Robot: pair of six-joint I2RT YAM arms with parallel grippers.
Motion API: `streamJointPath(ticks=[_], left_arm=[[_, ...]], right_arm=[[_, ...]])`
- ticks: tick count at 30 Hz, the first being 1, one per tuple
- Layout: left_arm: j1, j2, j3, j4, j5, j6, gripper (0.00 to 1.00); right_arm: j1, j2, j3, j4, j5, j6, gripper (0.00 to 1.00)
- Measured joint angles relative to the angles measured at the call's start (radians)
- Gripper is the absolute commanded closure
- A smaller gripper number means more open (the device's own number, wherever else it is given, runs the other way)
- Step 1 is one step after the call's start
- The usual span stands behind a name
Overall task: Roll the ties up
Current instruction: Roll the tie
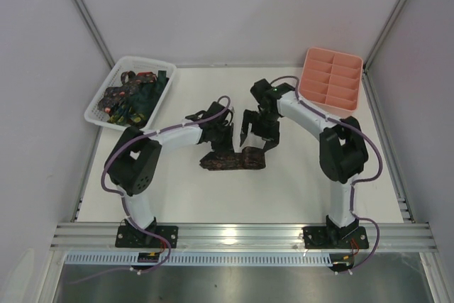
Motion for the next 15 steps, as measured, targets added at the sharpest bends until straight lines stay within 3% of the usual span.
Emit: streamJointPath(ticks=[4,6,12,15], left_arm=[[0.002,-0.029,0.000,0.000,0.040,-0.001,1.00],[0.003,-0.033,0.000,0.001,0.063,-0.003,0.99],[0.003,-0.039,0.000,-0.009,0.092,-0.003,0.99],[0.003,-0.047,0.000,-0.016,0.098,-0.003,1.00]], right_arm=[[-0.022,-0.116,-0.005,0.044,0.009,-0.141,0.00],[-0.032,-0.210,-0.075,0.150,0.014,-0.232,0.00],[0.018,-0.743,-0.630,0.663,0.034,-0.600,0.00],[0.001,-0.790,-0.686,0.767,-0.036,-0.756,0.00]])
